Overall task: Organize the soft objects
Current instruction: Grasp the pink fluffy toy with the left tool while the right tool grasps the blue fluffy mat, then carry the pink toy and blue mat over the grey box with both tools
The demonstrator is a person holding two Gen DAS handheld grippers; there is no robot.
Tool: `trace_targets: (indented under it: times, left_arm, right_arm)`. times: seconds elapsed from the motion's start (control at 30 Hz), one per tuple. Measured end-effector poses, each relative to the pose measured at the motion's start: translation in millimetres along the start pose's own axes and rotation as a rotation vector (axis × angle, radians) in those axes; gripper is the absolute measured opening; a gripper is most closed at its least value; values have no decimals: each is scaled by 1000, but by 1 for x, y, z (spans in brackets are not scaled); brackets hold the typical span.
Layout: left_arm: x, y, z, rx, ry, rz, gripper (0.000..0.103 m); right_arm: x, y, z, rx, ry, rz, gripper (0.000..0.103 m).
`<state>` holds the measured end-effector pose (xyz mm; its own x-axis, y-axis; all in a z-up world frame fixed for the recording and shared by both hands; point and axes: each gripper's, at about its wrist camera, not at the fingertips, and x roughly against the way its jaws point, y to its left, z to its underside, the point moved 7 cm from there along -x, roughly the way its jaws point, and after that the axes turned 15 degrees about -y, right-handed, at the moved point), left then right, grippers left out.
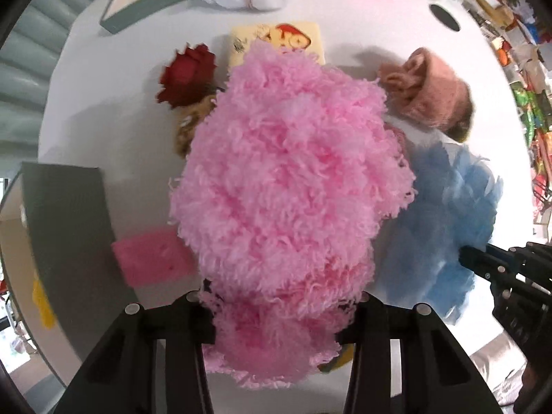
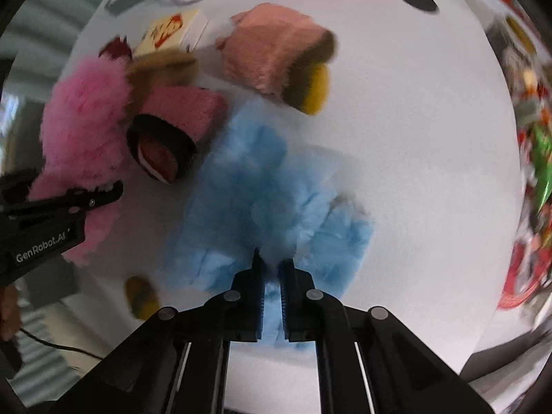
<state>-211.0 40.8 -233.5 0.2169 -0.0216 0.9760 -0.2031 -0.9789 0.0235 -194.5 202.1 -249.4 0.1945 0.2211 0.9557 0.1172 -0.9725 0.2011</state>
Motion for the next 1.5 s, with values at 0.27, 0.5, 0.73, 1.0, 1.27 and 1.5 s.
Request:
trace_targets:
  times: [0.27, 0.5, 0.73, 1.0, 1.27, 1.5]
  left_arm:
    - [51, 33, 30, 52, -64, 8, 45]
    - [101, 44, 55, 119, -145, 22, 45]
    - [132, 44, 53, 209, -212, -6, 45]
    - [153, 69, 71, 330, -276, -82, 45]
    - [168, 117, 105, 454, -305, -139, 45]
    - [173, 161, 132, 520, -320, -174, 45]
  right_arm:
    - [35, -20, 19, -142, 19, -101, 8]
    - [68, -34, 25, -161, 16, -153, 8]
    - [87, -18, 13, -77, -22, -150, 8]
    - [105, 32, -13, 111, -66, -179, 8]
    - [112, 94, -24, 250, -89, -221, 8]
    - [114, 147, -24, 311, -104, -235, 8]
